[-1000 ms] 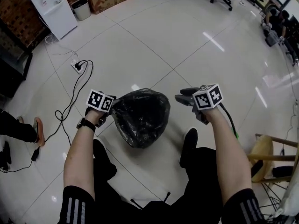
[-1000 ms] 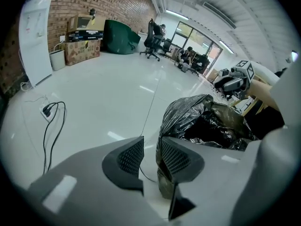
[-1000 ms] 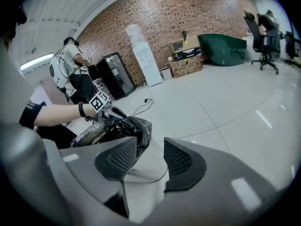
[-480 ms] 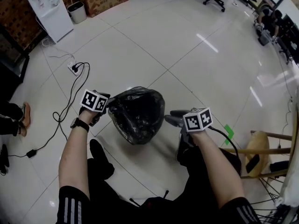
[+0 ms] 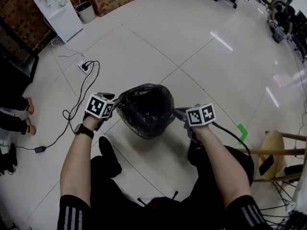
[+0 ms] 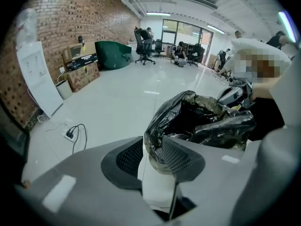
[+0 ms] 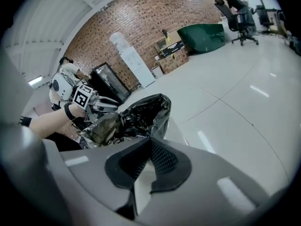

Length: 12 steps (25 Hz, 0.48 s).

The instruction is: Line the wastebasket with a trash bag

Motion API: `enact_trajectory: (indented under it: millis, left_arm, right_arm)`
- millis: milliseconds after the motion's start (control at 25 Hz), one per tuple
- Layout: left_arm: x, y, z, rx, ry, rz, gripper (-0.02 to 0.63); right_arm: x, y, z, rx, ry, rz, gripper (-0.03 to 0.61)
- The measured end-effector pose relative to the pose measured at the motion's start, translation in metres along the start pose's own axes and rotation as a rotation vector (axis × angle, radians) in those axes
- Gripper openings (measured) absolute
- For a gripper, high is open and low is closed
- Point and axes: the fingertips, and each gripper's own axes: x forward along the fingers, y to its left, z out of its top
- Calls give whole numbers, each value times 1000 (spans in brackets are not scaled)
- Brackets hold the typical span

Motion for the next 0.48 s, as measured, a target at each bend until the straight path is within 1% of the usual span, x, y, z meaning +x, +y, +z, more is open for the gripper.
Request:
enact_trajectory:
  millis: [80,160,240,280,320,360,400,480]
  left_arm:
    - [-25,-1,2,28,-10,23,121]
    - [-49,-13,5,55,-26,11,121]
    - [-63,-39,4,128,-20,-14,121]
    - [-66,-54,2,170,-6,-16,121]
    - [-67,-69,-2,192,12,-14,121]
    - [-67,-83,-8,179,32,-18,124]
    - [-65,-97,-18,130,47,-42,135]
    - [-57,-124,-41,-21,55,-131,137]
  right_arm:
    - [-2,5,1,8,-3,34,6]
    - [-4,14,5,-4,-9,54,6]
    - [-5,21,12,-20,-19,58,6]
    - [-6,23,15,-26,-25,58,6]
    - [-8,24,18,-32,-30,56,6]
    - [-10,25,19,-40,-33,53,6]
    - [-11,25,19,-50,-34,51,6]
    - [-14,24,17,-64,-33,46,6]
